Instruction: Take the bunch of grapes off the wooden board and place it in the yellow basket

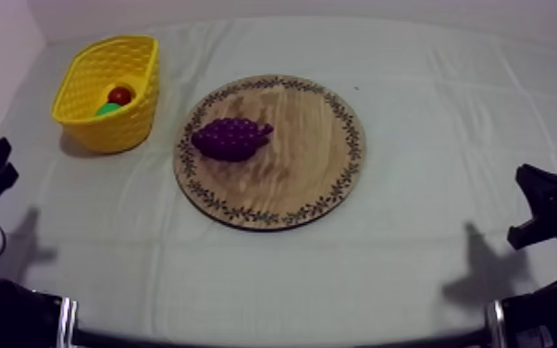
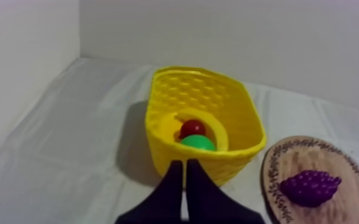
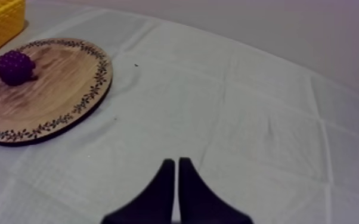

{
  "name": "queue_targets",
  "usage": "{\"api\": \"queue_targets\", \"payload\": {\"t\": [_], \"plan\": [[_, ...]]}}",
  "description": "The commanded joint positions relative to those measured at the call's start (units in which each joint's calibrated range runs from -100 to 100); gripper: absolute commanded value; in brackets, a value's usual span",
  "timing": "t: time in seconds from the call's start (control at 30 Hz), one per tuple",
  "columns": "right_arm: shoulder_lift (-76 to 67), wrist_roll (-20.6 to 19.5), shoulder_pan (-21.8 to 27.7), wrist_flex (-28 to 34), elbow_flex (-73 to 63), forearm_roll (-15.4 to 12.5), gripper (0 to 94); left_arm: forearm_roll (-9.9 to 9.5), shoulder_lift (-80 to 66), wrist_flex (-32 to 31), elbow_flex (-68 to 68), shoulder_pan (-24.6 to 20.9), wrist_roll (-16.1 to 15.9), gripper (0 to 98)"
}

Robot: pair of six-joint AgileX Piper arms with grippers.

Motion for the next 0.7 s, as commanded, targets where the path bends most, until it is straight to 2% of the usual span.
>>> {"api": "queue_targets", "payload": {"t": [0.0, 0.2, 0.37, 0.67], "plan": [[0.0, 0.0, 0.0, 0.0, 0.0, 0.0, 0.4, -0.05, 4.5, 0.2, -5.6, 0.4, 0.6, 0.0], [0.0, 0.0, 0.0, 0.0, 0.0, 0.0, 0.4, 0.26, 14.5, 3.0, -18.7, 2.2, 0.3, 0.0], [0.0, 0.0, 0.0, 0.0, 0.0, 0.0, 0.4, 2.44, 23.6, 7.6, -30.5, 3.4, -2.7, 0.0], [0.0, 0.0, 0.0, 0.0, 0.0, 0.0, 0.4, 5.1, 39.2, 17.7, -52.1, 6.1, -8.4, 0.0]]}}
